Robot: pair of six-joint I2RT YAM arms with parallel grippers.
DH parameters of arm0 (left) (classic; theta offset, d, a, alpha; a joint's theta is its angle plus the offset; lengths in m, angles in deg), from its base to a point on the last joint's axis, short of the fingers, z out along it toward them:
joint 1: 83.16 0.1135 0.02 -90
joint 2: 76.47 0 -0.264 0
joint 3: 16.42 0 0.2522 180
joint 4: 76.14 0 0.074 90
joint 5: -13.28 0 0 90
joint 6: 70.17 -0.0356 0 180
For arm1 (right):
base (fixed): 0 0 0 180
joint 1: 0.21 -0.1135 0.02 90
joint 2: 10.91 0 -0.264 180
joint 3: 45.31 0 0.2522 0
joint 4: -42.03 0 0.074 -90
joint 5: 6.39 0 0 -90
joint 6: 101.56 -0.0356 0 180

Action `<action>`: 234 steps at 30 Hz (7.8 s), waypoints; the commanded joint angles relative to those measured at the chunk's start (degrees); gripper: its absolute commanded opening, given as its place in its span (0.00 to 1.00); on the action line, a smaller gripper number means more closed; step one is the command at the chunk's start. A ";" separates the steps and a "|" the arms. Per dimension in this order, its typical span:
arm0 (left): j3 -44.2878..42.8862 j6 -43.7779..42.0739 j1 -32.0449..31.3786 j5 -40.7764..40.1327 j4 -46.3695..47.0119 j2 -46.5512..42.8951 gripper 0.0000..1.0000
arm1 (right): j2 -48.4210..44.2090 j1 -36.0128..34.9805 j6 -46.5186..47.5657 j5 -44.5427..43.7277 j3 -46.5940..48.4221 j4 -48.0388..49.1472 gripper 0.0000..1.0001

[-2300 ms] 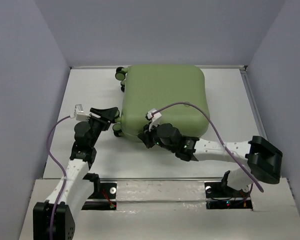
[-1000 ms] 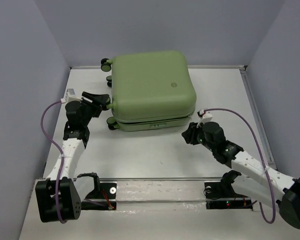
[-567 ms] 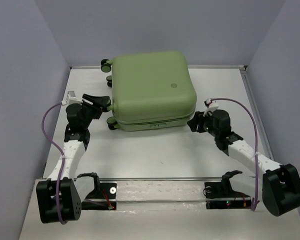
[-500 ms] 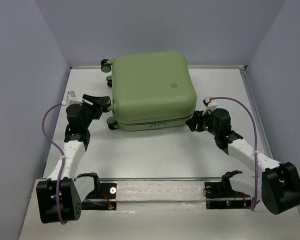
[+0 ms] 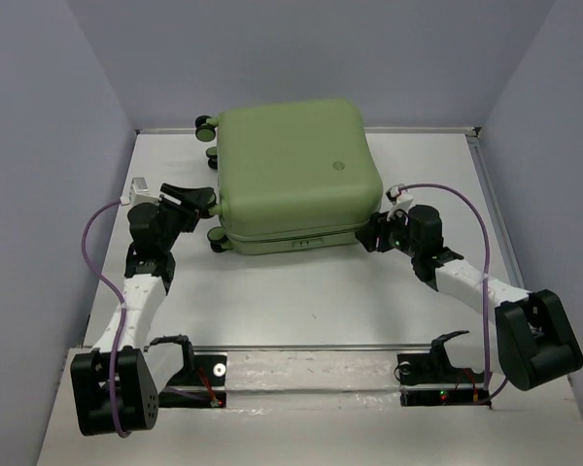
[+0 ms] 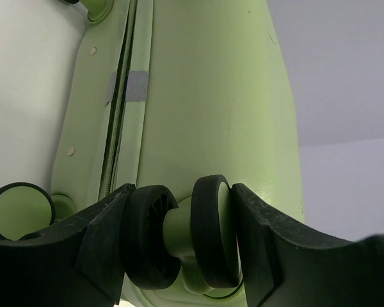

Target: Pack the luggage

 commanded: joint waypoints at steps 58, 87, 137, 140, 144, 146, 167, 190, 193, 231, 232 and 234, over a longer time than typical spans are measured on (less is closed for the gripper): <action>5.60 -9.95 -2.42 2.56 1.12 -2.01 0.06 | 4.68 -0.04 -4.15 0.84 -2.60 27.68 0.07; 9.82 -3.62 -17.64 -1.41 8.24 -4.11 0.06 | 22.60 -46.91 -4.67 -22.75 32.91 -7.00 0.07; 1.21 -17.06 -39.07 -3.16 -11.89 -9.49 0.06 | -17.57 -7.30 -19.62 -25.05 -1.02 -13.32 0.08; 1.04 -16.89 -42.14 -4.48 -9.70 -6.86 0.06 | -9.87 2.90 -17.43 -18.38 2.74 -9.03 0.08; 0.86 -15.57 -46.53 -4.83 -5.21 -3.69 0.06 | 0.87 3.54 -10.93 -7.12 12.05 -6.64 0.11; -0.63 -15.22 -49.36 -5.88 -3.37 -0.26 0.06 | 7.64 3.54 -7.67 -1.57 18.91 -5.58 0.11; -20.50 -16.54 -57.19 -6.67 3.23 17.59 0.06 | -14.84 -8.48 -13.46 -0.42 -6.27 -0.59 0.12; -27.35 -11.88 -57.19 -2.64 5.17 21.37 0.06 | 2.22 -14.21 -10.83 -10.17 -10.68 38.00 0.36; -27.97 -11.35 -57.28 -1.93 5.87 21.98 0.06 | 1.42 -14.21 -12.32 -12.81 -11.92 41.34 0.11; -28.34 -31.74 -40.95 -29.62 -48.97 -8.95 0.99 | -7.28 -31.88 -19.44 -36.45 -12.71 25.80 0.07; -25.36 -32.53 -37.88 -27.27 -48.71 -9.65 0.99 | -7.45 -31.88 -19.18 -35.93 -12.53 24.84 0.07; -23.32 -34.46 -36.28 -25.84 -48.01 -9.05 0.99 | -8.15 -31.88 -18.92 -35.40 -12.53 23.78 0.07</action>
